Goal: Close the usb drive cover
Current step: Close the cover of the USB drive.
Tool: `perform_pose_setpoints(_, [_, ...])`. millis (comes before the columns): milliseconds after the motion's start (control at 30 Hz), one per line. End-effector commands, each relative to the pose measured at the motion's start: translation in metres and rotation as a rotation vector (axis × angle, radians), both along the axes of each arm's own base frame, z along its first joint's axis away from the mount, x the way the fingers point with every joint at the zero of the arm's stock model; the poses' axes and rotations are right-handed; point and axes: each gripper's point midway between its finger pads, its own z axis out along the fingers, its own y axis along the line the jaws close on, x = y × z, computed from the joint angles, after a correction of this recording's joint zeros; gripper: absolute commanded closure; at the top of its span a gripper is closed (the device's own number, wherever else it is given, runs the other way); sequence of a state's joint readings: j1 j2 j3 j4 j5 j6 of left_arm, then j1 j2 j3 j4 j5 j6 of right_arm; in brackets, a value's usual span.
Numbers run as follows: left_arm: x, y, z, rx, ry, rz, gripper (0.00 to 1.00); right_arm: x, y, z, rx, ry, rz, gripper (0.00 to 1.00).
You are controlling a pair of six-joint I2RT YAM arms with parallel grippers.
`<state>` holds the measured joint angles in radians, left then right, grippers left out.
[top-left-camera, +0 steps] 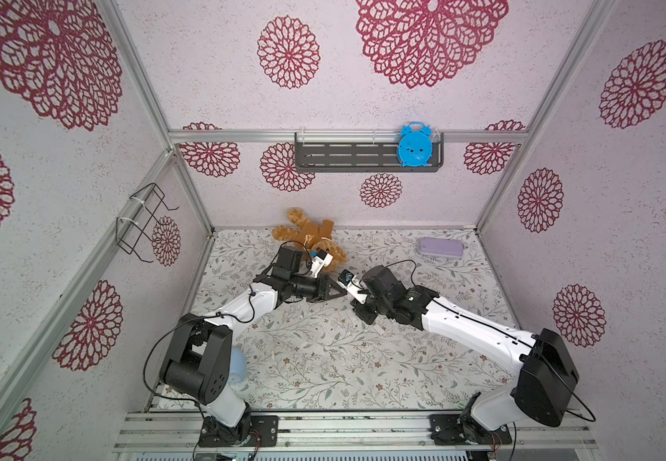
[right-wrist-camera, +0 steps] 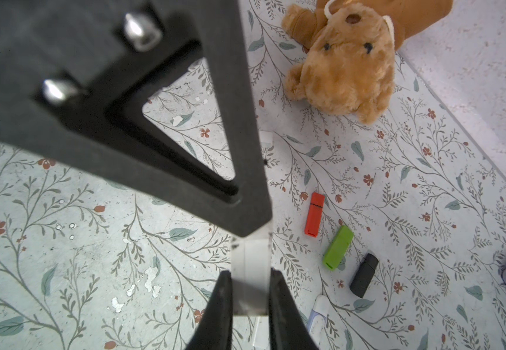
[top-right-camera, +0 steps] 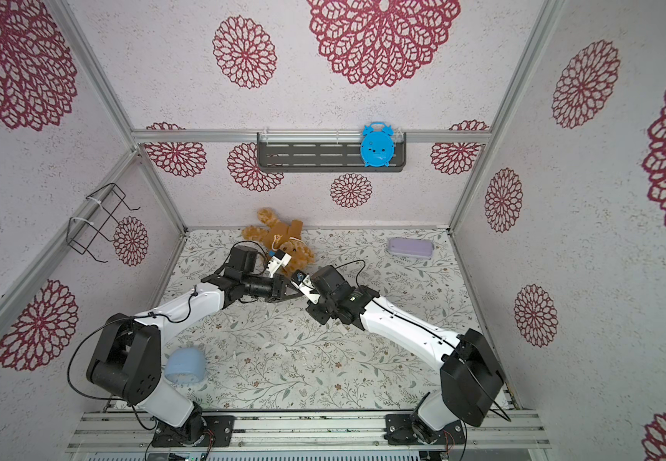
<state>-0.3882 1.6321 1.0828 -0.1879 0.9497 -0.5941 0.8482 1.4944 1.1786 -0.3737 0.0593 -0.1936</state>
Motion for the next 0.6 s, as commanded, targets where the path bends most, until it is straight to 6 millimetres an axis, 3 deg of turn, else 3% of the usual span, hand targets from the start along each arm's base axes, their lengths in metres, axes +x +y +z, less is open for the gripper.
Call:
perform_pose_setpoints(0, [-0.019,-0.014,-0.002,-0.017,0.032,-0.092,0.90,0.014,0.019,0.071,0.181,-0.190,0.015,0.81])
perform_pose_setpoints(167, [-0.028,-0.017,-0.007,-0.005,0.052,-0.135,0.91,0.018,0.020,0.091,0.178,-0.270,0.044,0.81])
perform_pose_setpoints(367, [-0.031,-0.024,-0.008,-0.015,0.054,-0.157,0.90,0.014,0.042,0.121,0.337,-0.257,0.084,0.81])
perform_pose_setpoints(567, [-0.038,-0.026,-0.009,-0.049,0.075,-0.174,0.90,0.023,0.038,0.143,0.386,-0.342,0.039,0.83])
